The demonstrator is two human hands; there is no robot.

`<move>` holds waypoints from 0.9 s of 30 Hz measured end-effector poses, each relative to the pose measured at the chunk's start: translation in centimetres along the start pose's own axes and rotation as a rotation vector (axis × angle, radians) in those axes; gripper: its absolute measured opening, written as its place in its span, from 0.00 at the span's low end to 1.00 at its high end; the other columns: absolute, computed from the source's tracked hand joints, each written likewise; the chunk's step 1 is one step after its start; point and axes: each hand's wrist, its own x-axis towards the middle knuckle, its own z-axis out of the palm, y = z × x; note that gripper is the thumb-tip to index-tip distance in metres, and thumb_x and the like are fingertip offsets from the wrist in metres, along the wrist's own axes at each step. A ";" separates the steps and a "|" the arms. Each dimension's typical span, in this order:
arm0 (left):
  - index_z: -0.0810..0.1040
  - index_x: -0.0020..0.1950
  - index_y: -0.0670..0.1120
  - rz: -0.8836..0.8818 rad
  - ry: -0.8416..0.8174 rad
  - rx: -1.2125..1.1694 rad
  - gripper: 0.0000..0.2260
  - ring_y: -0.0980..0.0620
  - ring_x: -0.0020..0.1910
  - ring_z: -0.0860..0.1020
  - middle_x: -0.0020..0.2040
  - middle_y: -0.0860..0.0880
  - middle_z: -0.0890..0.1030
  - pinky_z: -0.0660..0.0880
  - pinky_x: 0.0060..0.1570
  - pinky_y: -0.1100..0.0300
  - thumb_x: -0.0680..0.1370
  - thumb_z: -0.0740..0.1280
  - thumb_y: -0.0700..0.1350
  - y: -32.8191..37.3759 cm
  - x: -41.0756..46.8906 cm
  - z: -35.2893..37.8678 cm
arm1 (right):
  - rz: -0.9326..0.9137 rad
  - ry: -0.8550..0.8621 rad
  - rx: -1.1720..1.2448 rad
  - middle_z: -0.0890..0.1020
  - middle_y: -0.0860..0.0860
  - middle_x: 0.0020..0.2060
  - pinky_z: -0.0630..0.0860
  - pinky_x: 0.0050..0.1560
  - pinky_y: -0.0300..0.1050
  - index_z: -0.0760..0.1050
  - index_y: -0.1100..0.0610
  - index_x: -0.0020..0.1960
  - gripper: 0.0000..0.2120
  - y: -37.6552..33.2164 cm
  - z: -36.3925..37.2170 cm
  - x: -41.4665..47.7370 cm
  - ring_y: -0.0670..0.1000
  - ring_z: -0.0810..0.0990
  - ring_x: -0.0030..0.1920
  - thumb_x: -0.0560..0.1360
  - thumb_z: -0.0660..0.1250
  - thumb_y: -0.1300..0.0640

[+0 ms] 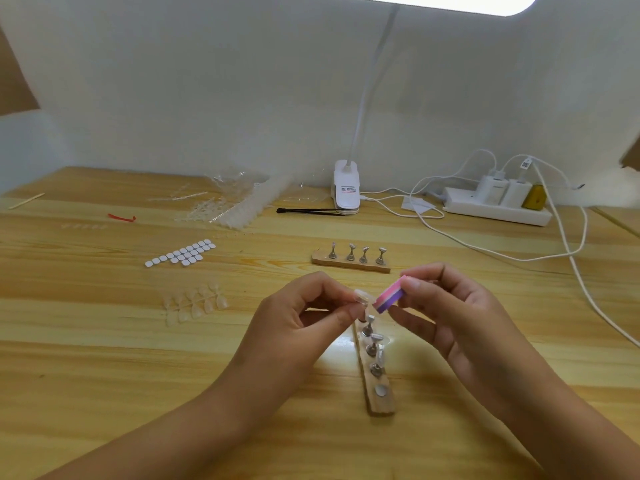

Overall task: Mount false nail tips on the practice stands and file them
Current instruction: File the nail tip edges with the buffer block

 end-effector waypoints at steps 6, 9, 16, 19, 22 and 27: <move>0.83 0.41 0.58 -0.012 0.002 -0.003 0.02 0.58 0.46 0.83 0.43 0.54 0.85 0.76 0.45 0.70 0.70 0.72 0.51 0.2 0.0 0.1 | 0.043 -0.259 -0.121 0.81 0.54 0.41 0.80 0.39 0.42 0.81 0.56 0.43 0.08 -0.3 0.0 -0.5 0.52 0.82 0.40 0.65 0.76 0.58; 0.83 0.41 0.58 -0.012 -0.007 -0.004 0.02 0.58 0.46 0.83 0.43 0.54 0.84 0.76 0.45 0.70 0.70 0.72 0.51 0.3 0.0 0.1 | 0.020 -0.205 -0.106 0.81 0.53 0.40 0.80 0.40 0.41 0.81 0.56 0.43 0.07 -0.1 0.2 -0.4 0.51 0.83 0.40 0.66 0.77 0.59; 0.83 0.42 0.57 -0.006 -0.012 0.010 0.03 0.56 0.47 0.83 0.44 0.53 0.85 0.77 0.47 0.68 0.70 0.72 0.50 0.2 -0.1 0.2 | -0.011 -0.216 -0.083 0.82 0.53 0.39 0.81 0.42 0.42 0.81 0.55 0.42 0.08 0.0 0.4 -0.5 0.52 0.83 0.40 0.64 0.76 0.58; 0.83 0.42 0.57 -0.008 -0.006 0.006 0.03 0.57 0.47 0.83 0.44 0.53 0.85 0.77 0.47 0.69 0.69 0.72 0.51 0.2 -0.1 0.2 | -0.022 -0.130 -0.057 0.82 0.54 0.38 0.80 0.41 0.41 0.82 0.54 0.41 0.05 0.1 0.2 -0.3 0.52 0.84 0.40 0.66 0.76 0.59; 0.83 0.41 0.57 -0.009 -0.012 0.001 0.02 0.58 0.46 0.83 0.44 0.53 0.85 0.76 0.46 0.70 0.70 0.72 0.51 0.2 -0.1 0.3 | -0.004 -0.151 -0.042 0.82 0.54 0.38 0.80 0.40 0.41 0.82 0.55 0.40 0.05 0.2 -0.1 -0.2 0.52 0.83 0.39 0.66 0.76 0.61; 0.83 0.41 0.57 -0.009 -0.019 -0.008 0.02 0.58 0.45 0.82 0.43 0.53 0.85 0.76 0.46 0.70 0.70 0.72 0.51 0.3 -0.1 0.2 | -0.012 -0.086 -0.045 0.82 0.54 0.37 0.80 0.41 0.40 0.81 0.55 0.41 0.06 0.3 -0.1 0.1 0.51 0.84 0.39 0.66 0.76 0.59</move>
